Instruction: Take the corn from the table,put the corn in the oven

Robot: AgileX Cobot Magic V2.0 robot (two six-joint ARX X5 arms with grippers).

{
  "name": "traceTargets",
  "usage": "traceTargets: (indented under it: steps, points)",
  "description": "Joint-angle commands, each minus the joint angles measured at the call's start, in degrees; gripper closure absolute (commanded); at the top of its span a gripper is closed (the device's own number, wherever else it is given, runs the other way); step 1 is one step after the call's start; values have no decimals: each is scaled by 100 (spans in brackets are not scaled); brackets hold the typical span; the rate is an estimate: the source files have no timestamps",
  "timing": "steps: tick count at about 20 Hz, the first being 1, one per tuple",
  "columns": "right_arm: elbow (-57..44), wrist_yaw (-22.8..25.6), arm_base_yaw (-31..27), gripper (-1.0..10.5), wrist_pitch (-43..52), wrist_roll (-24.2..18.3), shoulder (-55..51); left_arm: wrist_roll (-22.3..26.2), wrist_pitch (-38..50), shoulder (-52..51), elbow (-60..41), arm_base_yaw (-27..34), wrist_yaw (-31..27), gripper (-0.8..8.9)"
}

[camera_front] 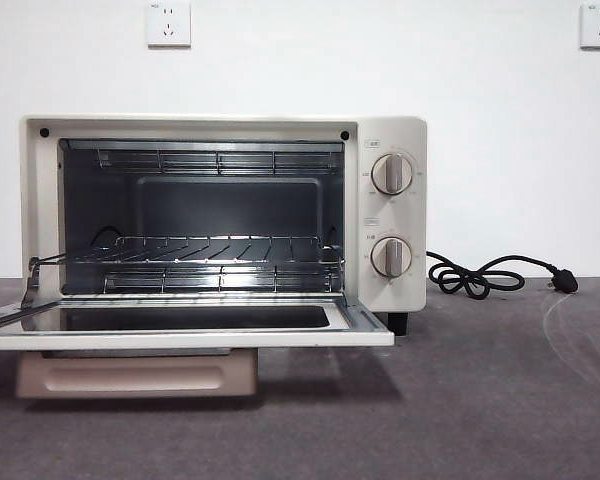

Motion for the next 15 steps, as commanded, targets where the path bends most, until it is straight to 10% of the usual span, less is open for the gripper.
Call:
traceTargets:
  steps: [1, 7, 15]
  points:
    - [26, -138, 11, 958, 201, -323, 258, -219, 101, -487, -361, 146, -151, 821]
    - [26, -105, 11, 958, 861, -892, 1069, -719, 85, -1674, -776, 278, -409, 821]
    - [26, 1095, 13, 959, 1867, -2146, 2210, -861, 83, -2035, -776, 271, -535, 821]
